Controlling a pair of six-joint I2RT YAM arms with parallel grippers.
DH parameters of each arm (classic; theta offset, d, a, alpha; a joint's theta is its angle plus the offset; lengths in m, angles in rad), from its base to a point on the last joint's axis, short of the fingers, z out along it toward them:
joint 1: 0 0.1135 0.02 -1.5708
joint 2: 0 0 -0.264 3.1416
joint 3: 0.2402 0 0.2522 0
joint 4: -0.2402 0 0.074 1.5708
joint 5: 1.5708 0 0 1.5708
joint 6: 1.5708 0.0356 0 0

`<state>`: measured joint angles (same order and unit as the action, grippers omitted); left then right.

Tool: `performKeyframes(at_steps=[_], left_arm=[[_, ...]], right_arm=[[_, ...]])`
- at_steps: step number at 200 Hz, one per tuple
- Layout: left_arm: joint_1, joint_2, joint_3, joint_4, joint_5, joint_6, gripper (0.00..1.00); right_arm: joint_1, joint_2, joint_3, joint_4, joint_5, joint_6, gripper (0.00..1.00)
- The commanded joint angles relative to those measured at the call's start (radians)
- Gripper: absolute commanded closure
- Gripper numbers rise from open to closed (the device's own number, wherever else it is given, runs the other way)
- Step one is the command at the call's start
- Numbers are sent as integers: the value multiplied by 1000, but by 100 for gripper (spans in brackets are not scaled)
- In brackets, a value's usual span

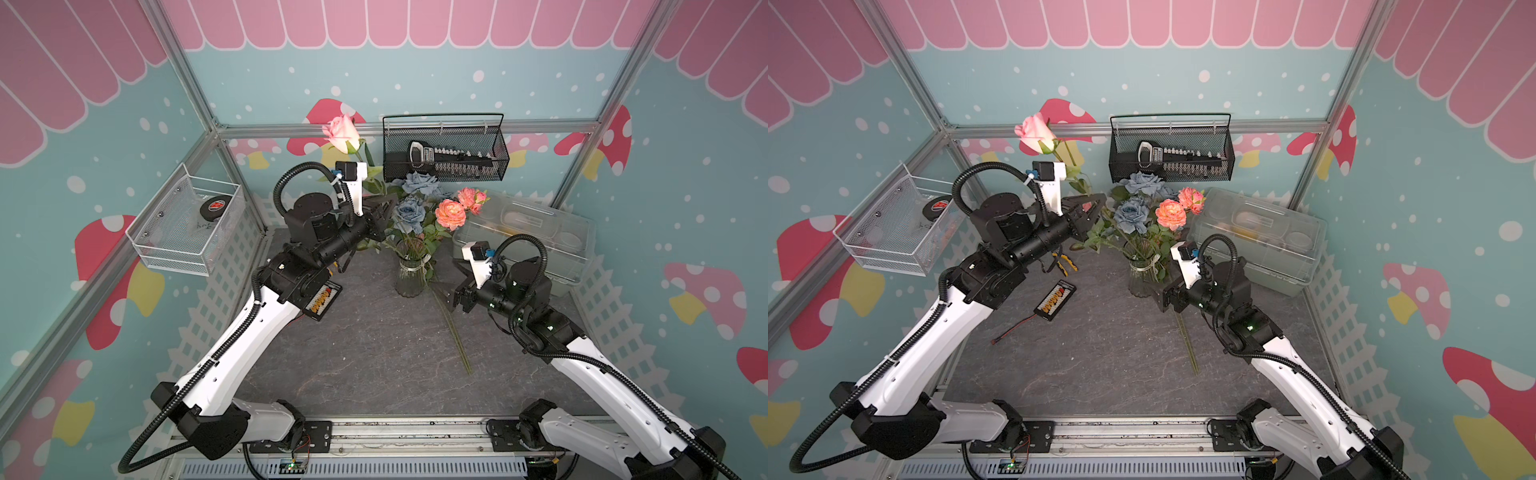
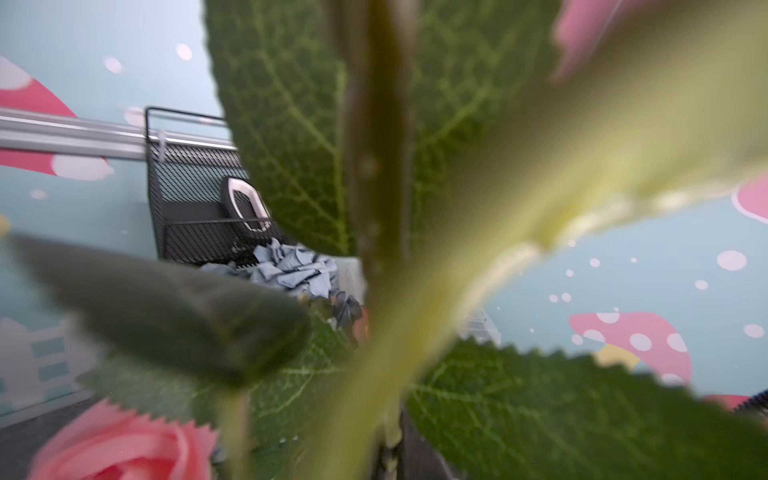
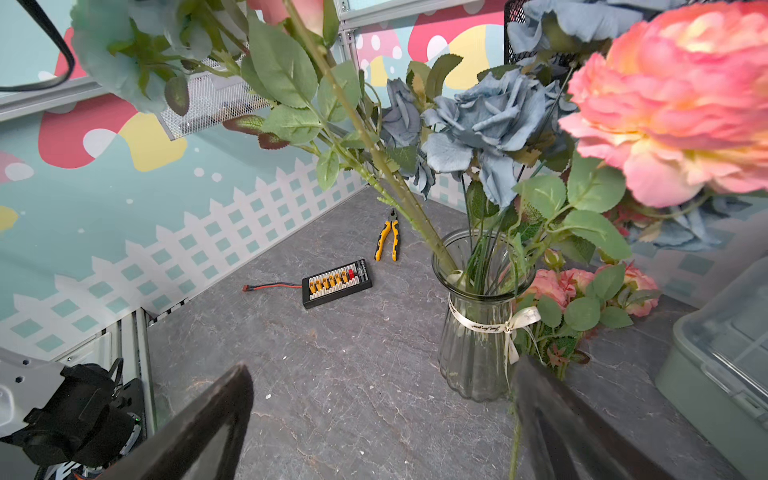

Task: Pick out pink flowers from the vase
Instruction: Place the flower at the center of the board.

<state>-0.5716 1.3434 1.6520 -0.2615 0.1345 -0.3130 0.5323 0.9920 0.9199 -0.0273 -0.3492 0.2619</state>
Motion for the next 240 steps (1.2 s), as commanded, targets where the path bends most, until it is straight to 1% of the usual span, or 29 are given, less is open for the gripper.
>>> performKeyframes(at_steps=[1, 17, 34, 42, 67, 82, 119, 127, 144, 148, 155, 168, 174, 178, 182, 200, 209, 219, 227, 240], left_arm=[[5, -18, 60, -57, -68, 65, 100], [4, -8, 90, -95, -63, 82, 100], [4, -12, 87, -109, -55, 80, 100], [8, -8, 90, -122, -30, 68, 100], [12, 31, 91, -146, 101, 11, 100], [12, 57, 82, -145, 160, -11, 100], [13, 81, 46, -83, 244, -71, 100], [14, 86, 39, -66, 256, -84, 100], [16, 101, 38, -51, 293, -110, 100], [18, 104, 36, -43, 310, -119, 100], [18, 110, 33, -30, 333, -131, 100], [19, 118, 25, -11, 364, -156, 100], [20, 121, 23, -7, 377, -159, 100], [20, 123, 23, -8, 381, -159, 100], [20, 123, 23, -7, 381, -161, 100], [20, 122, 19, -11, 374, -156, 100], [20, 119, 18, -17, 366, -151, 100], [20, 117, 19, -22, 356, -146, 94], [19, 117, 22, -26, 353, -143, 84], [21, 121, 34, -34, 350, -139, 62]], right_arm=[[9, 1, 29, 17, 3, -24, 4], [14, -11, 34, 2, 2, -34, 4], [17, -22, 42, -10, -7, -42, 4], [18, -26, 44, -11, -15, -44, 4], [23, 2, 61, -21, -45, -48, 5], [27, 36, 75, -37, -46, -50, 10], [28, 103, 94, -45, -84, -38, 19], [30, 118, 99, -45, -102, -32, 23], [33, 142, 110, -52, -105, -31, 33], [34, 146, 113, -56, -100, -33, 37], [35, 150, 115, -63, -90, -36, 49], [35, 154, 119, -71, -77, -40, 59], [36, 153, 119, -71, -71, -41, 69], [35, 152, 117, -72, -67, -38, 76], [36, 150, 117, -72, -66, -37, 81], [35, 139, 107, -68, -60, -34, 100], [36, 132, 100, -66, -55, -33, 100], [35, 122, 93, -60, -48, -30, 100], [36, 112, 85, -56, -41, -28, 100], [37, 93, 75, -44, -24, -23, 100]])
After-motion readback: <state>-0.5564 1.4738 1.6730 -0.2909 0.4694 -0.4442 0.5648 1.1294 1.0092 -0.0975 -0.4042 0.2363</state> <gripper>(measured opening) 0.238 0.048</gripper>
